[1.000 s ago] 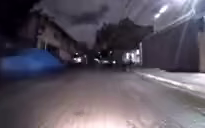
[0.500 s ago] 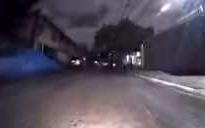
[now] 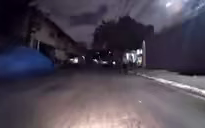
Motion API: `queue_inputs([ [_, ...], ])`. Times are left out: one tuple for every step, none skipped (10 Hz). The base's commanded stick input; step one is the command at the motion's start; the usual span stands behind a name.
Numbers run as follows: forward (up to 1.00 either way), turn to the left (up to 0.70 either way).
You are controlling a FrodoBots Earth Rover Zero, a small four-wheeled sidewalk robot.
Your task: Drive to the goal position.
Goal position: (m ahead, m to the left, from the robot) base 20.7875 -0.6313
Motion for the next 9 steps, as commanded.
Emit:
queue_inputs([
  [1.00,0.23],
  [1.00,0.27],
  [1.00,0.17],
  [1.00,0.02],
  [1.00,0.09],
  [1.00,0.27],
  [1.00,0.23],
  [1.00,0.01],
  [1.00,0.00],
])
